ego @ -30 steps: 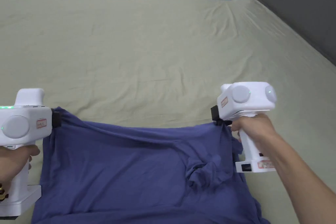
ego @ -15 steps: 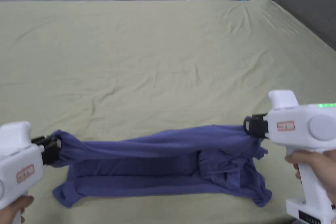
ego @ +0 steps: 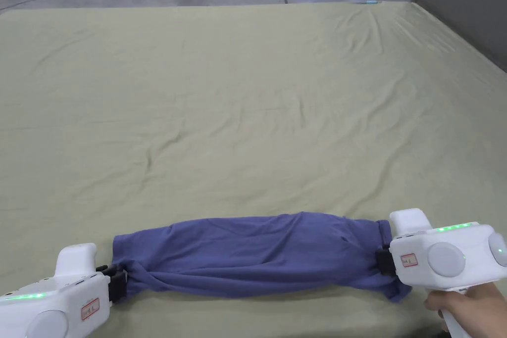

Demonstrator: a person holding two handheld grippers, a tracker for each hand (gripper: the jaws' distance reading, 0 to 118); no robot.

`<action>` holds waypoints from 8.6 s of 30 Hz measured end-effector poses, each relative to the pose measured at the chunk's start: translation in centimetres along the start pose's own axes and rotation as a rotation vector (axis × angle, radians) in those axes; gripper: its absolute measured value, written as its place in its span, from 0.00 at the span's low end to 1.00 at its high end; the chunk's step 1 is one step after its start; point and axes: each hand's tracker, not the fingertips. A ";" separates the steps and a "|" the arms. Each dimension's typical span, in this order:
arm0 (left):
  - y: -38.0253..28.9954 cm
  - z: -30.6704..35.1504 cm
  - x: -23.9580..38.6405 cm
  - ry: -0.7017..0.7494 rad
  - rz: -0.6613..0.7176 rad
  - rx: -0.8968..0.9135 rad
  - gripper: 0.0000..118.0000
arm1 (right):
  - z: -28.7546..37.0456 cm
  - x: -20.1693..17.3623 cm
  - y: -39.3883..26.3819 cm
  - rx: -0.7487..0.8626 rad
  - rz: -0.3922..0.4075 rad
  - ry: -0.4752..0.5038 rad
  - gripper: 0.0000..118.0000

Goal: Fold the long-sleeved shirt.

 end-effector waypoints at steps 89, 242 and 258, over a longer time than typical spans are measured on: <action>6.3 -4.7 18.8 -0.741 0.220 -0.201 0.08 | 8.1 -3.4 2.6 0.262 -0.083 0.002 0.02; 16.0 9.3 13.3 0.014 -0.148 0.726 0.02 | 14.8 -10.5 12.7 0.858 -0.011 -0.070 0.02; 9.1 6.7 13.8 0.078 -0.165 0.727 0.02 | 10.6 -9.0 5.5 0.911 0.002 -0.183 0.02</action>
